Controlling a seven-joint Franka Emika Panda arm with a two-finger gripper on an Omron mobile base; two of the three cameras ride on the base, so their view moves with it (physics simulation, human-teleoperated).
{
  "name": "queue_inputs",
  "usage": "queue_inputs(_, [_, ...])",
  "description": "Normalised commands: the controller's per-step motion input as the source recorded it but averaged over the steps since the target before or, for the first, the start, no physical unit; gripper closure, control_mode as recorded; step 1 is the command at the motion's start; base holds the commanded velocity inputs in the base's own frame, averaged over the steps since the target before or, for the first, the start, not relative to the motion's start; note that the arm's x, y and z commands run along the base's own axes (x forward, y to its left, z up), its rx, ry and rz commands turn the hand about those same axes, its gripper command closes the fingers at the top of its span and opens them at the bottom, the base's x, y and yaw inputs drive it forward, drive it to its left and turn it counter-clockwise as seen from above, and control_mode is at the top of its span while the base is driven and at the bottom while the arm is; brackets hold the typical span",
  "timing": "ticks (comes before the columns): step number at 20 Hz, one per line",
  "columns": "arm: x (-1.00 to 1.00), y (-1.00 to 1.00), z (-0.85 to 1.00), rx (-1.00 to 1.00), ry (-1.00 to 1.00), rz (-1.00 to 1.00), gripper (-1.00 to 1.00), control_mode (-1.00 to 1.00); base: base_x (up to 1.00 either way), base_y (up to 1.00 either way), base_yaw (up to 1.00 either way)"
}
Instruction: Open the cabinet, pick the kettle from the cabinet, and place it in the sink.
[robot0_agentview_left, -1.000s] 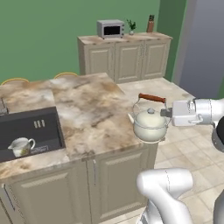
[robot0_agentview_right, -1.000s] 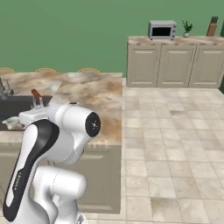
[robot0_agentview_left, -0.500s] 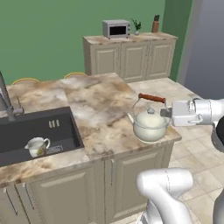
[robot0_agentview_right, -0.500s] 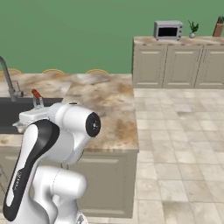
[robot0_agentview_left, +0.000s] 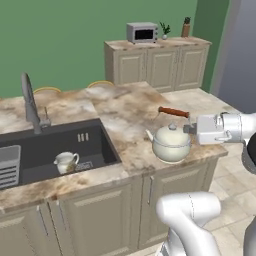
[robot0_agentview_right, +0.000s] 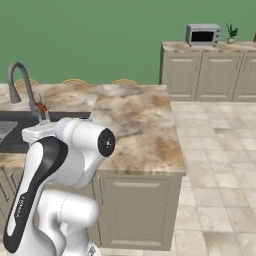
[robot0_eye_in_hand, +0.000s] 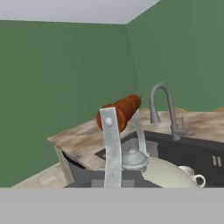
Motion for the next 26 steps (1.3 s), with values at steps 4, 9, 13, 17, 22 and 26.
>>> queue_inputs(4, [0.00,0.00,0.00,0.00,0.00,0.00,1.00,1.00,0.00,0.57,0.20])
queue_inputs(9, [0.00,0.00,0.00,0.00,0.00,0.00,1.00,1.00,0.02,0.56,0.18])
queue_inputs(13, [0.00,0.00,0.00,0.00,0.00,0.00,1.00,1.00,0.13,0.55,0.15])
queue_inputs(17, [0.00,0.00,0.00,0.00,0.00,0.00,1.00,1.00,0.19,0.49,0.11])
queue_inputs(22, [0.00,0.00,0.00,0.00,0.00,0.00,1.00,1.00,0.19,0.53,0.10])
queue_inputs(26, [0.00,0.00,0.00,0.00,0.00,0.00,1.00,1.00,0.24,0.51,0.07])
